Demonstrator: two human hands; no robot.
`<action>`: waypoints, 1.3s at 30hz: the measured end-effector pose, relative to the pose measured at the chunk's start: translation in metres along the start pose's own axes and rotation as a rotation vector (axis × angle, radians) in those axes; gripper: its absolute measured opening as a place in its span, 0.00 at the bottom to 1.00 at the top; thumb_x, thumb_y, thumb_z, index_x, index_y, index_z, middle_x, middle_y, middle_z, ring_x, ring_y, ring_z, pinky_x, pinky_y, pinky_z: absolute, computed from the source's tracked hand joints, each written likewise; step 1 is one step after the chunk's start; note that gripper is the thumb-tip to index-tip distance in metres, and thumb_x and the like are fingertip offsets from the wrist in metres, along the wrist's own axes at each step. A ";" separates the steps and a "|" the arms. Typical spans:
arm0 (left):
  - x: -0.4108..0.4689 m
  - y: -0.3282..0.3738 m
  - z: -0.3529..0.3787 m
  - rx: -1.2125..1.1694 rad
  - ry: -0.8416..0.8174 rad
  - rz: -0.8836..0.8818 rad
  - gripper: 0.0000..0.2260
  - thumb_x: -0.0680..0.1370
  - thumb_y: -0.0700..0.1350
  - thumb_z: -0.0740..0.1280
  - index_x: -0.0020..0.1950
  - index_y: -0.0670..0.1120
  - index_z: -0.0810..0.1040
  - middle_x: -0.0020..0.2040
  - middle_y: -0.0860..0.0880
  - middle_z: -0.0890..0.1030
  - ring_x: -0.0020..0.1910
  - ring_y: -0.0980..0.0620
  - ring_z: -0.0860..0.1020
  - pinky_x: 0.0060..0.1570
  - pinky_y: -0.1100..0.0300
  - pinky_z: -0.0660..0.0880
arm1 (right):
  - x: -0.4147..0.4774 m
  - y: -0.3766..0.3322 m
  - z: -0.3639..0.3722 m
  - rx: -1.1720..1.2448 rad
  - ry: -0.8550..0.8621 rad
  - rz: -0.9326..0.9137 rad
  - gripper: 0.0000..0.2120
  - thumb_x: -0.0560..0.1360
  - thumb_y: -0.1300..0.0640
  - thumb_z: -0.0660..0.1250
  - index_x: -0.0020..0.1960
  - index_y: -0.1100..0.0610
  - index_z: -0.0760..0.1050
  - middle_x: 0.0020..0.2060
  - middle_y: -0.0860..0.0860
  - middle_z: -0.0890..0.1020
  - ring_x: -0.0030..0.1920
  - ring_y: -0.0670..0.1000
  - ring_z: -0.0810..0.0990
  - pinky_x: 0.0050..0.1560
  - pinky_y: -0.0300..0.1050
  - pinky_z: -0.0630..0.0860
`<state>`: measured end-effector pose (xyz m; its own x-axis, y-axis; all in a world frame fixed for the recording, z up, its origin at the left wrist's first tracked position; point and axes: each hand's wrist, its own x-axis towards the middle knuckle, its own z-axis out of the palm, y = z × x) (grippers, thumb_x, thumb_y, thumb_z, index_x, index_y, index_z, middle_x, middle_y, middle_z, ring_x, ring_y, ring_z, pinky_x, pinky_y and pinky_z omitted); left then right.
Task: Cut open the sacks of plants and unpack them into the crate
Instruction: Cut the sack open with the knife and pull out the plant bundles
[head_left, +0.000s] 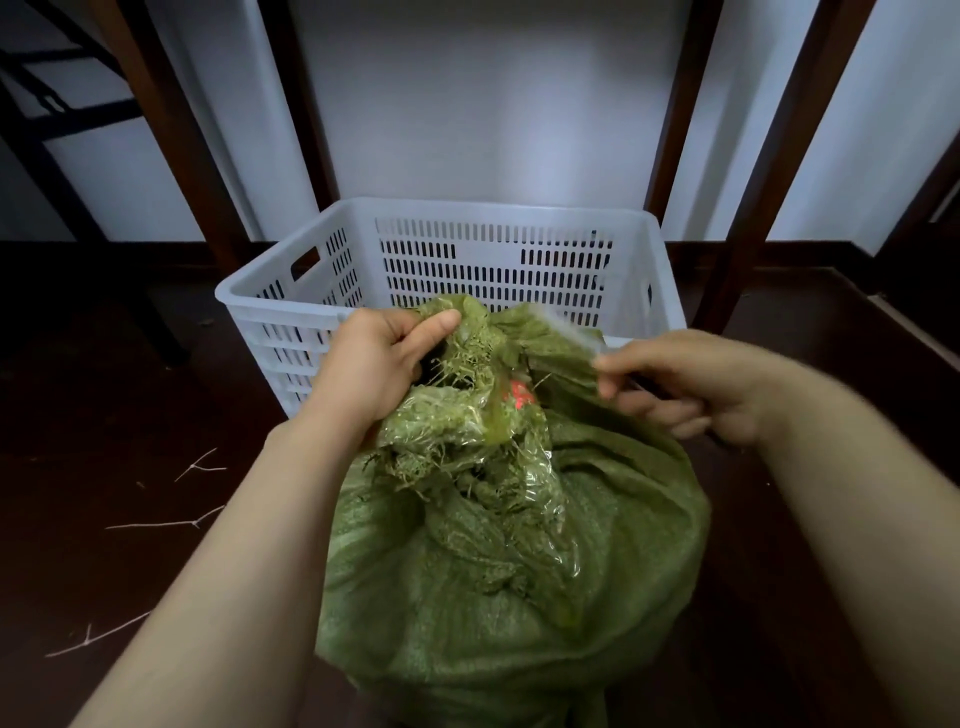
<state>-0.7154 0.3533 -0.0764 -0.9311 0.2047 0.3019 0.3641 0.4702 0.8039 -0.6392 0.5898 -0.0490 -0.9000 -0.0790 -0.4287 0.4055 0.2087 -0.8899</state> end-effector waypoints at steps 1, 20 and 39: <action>0.000 0.004 0.002 -0.048 -0.028 0.010 0.23 0.73 0.56 0.67 0.25 0.44 0.65 0.23 0.47 0.64 0.21 0.52 0.62 0.27 0.62 0.65 | 0.007 0.004 0.008 0.078 0.096 -0.060 0.14 0.63 0.49 0.71 0.39 0.60 0.76 0.27 0.52 0.74 0.16 0.41 0.58 0.17 0.29 0.53; -0.016 0.083 0.013 0.739 -0.309 0.076 0.25 0.68 0.64 0.70 0.59 0.52 0.78 0.51 0.54 0.80 0.51 0.52 0.77 0.55 0.51 0.76 | 0.035 -0.010 0.041 0.451 0.465 -0.273 0.09 0.77 0.59 0.67 0.40 0.57 0.70 0.17 0.45 0.68 0.14 0.42 0.60 0.16 0.33 0.56; -0.012 0.067 0.021 0.540 -0.282 0.086 0.14 0.65 0.55 0.77 0.34 0.56 0.71 0.34 0.59 0.73 0.43 0.53 0.73 0.57 0.54 0.68 | 0.036 -0.007 0.034 0.039 0.436 -0.347 0.11 0.66 0.56 0.77 0.42 0.62 0.80 0.34 0.54 0.84 0.35 0.55 0.84 0.38 0.50 0.82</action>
<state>-0.6796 0.4003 -0.0372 -0.8828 0.4459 0.1479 0.4665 0.7953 0.3872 -0.6686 0.5520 -0.0633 -0.9612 0.2754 -0.0133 0.0722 0.2050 -0.9761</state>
